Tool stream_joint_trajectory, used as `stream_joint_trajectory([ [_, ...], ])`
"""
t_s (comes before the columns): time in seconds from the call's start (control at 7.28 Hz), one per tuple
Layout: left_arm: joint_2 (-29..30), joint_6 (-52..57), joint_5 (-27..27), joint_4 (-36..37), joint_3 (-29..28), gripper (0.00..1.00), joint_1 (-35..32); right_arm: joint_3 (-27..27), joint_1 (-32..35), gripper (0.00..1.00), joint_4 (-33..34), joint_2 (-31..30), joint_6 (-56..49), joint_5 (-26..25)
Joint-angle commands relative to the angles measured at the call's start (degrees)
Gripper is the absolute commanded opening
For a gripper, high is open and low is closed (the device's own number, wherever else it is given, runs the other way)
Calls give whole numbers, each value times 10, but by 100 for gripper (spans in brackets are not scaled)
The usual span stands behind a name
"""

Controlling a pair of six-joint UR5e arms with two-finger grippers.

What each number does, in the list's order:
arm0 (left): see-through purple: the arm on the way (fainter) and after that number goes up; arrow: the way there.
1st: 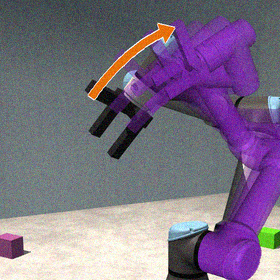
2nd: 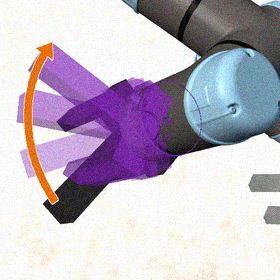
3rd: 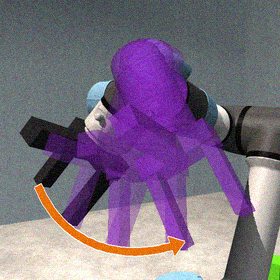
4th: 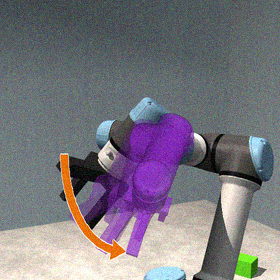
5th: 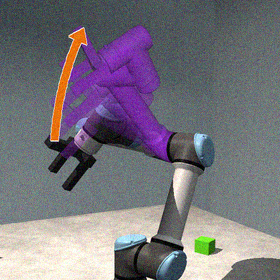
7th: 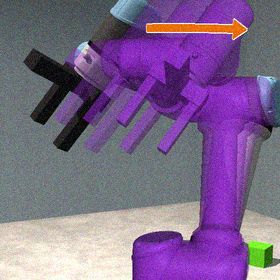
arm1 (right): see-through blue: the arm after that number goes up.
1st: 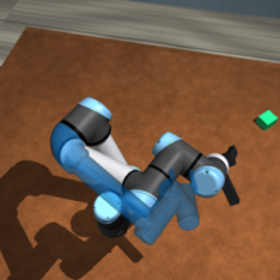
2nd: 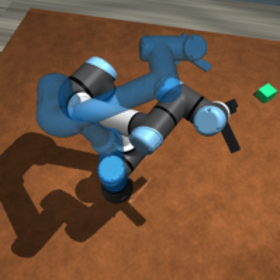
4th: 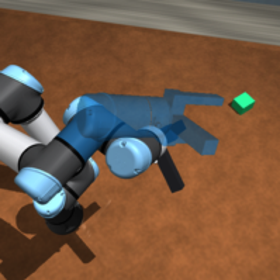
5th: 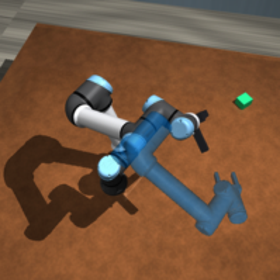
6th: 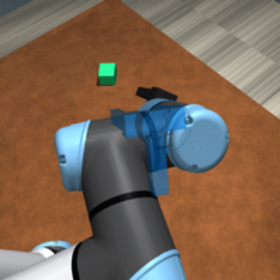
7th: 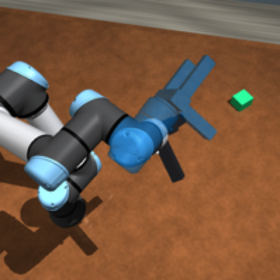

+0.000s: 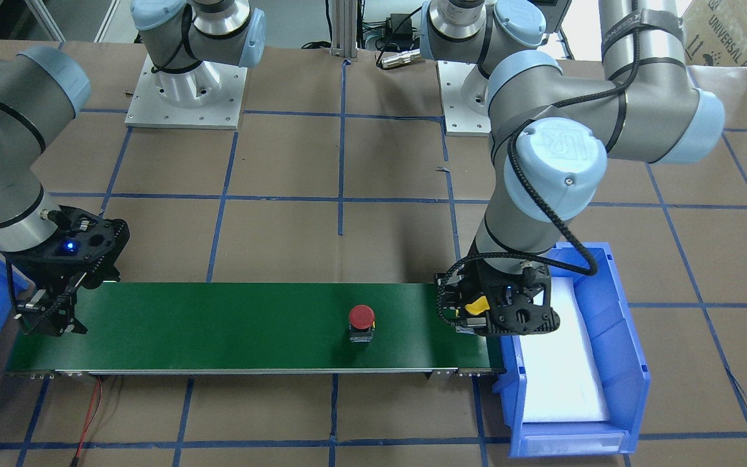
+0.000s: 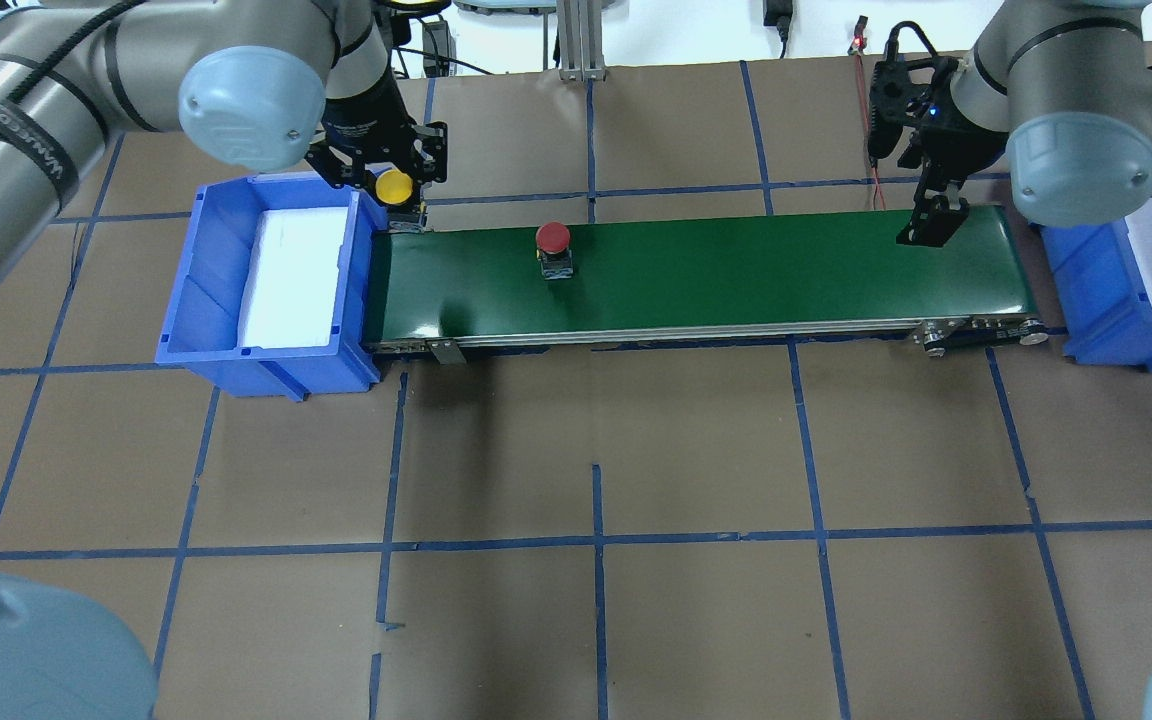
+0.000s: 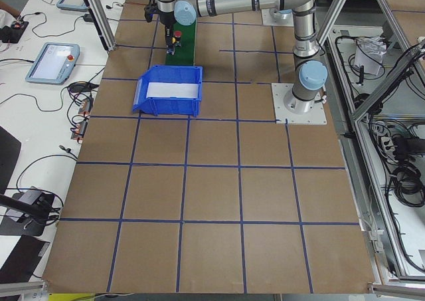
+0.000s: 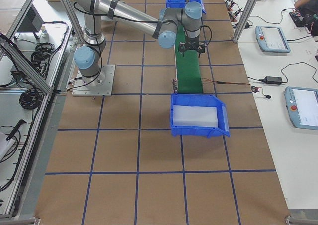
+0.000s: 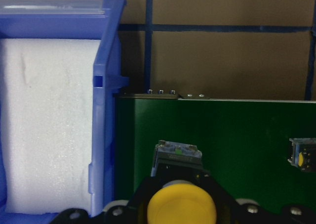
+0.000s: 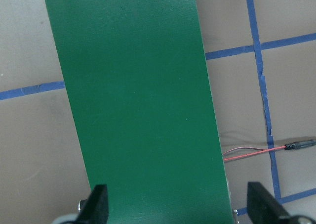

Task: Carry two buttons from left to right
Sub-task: 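Lift the yellow button and place it on the conveyor belt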

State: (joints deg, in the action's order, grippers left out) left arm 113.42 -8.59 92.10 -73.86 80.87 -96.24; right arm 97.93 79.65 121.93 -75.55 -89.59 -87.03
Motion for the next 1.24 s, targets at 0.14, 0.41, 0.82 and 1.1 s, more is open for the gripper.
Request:
stream_joint_trajectory([
  [0.14,42,-20,0,37,3,27,-26,42,2,100,66,-9,42,6],
  [0.41,37,-21,-1,41,17,27,-28,40,2,100,9,-9,33,9],
  [0.82,43,-35,-1,57,34,30,-29,5,2,99,-34,21,-64,11],
  [1.1,44,-37,-1,57,36,84,-30,-26,2,100,-47,36,-71,3],
])
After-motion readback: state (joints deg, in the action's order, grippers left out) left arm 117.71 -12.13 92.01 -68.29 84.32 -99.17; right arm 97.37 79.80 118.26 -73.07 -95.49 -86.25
